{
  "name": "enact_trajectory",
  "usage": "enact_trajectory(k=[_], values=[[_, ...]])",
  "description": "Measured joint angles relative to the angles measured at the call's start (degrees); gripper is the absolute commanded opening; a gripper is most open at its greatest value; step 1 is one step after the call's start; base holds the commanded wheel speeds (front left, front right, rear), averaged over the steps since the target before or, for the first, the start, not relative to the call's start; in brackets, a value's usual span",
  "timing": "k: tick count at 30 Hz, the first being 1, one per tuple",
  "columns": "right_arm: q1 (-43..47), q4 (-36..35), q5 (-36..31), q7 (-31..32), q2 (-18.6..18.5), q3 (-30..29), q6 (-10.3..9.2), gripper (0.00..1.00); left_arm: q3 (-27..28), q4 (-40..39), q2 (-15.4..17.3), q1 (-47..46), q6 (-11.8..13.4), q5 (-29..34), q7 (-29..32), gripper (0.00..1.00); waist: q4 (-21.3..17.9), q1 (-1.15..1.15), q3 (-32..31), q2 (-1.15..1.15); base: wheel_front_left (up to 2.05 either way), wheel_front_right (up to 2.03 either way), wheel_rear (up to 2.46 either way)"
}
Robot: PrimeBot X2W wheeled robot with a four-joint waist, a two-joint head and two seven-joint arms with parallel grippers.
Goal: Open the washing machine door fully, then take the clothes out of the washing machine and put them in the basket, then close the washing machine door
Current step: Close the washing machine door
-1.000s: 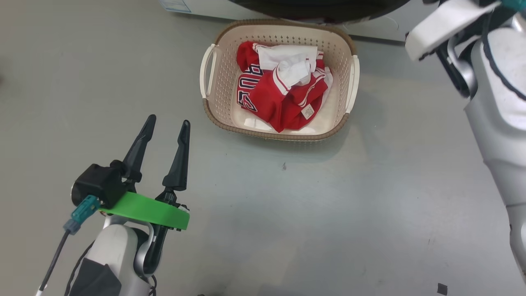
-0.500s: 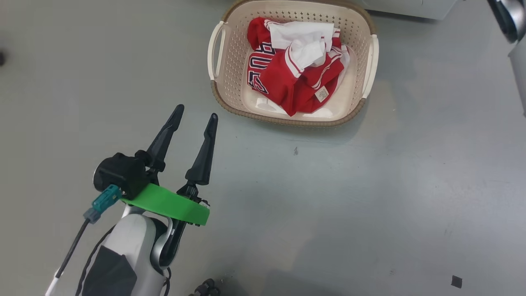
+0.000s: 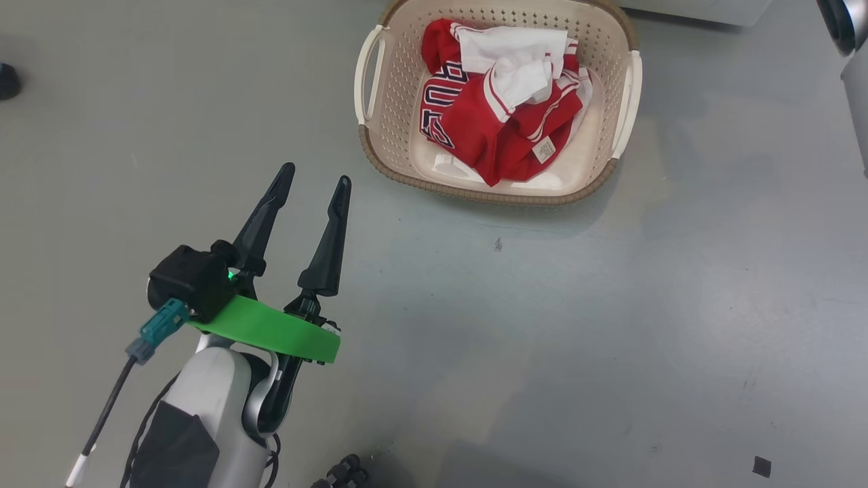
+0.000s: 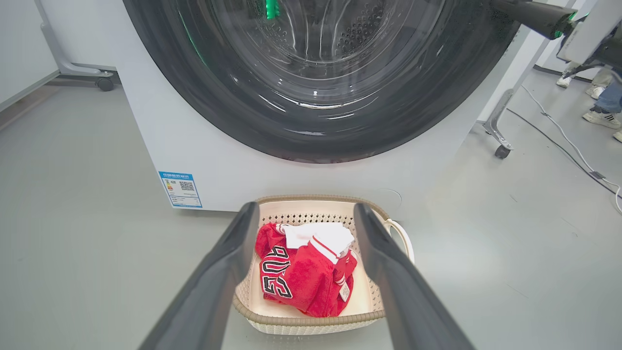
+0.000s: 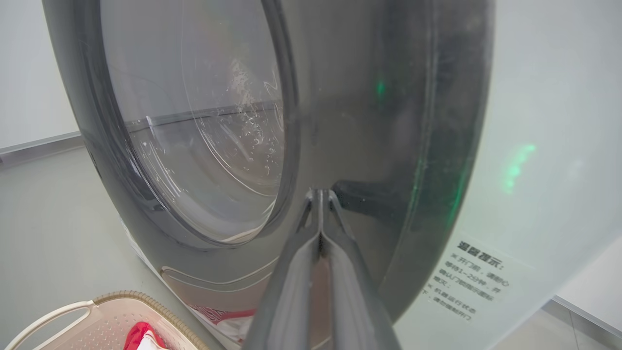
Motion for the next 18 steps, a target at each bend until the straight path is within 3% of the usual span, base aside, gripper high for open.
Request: enact_trajectory(k=[7,18], values=[[2.7,2.0,1.1,-3.0,2.7,1.6,1.19,0.0,1.8,1.0,-0.2,0.0,0.0,0.0,0.0,1.0,-0.7,0.0,-2.0,0.0,0.0,0.0,0.0],[14.9,3.4,6.8,-5.5,6.6,1.2,2.03,0.0,3.3,2.0,0.3,0.5,0.0,1.0,0.0,1.0,-2.9,0.0,-7.6,0.0,0.0,0.0,0.0]])
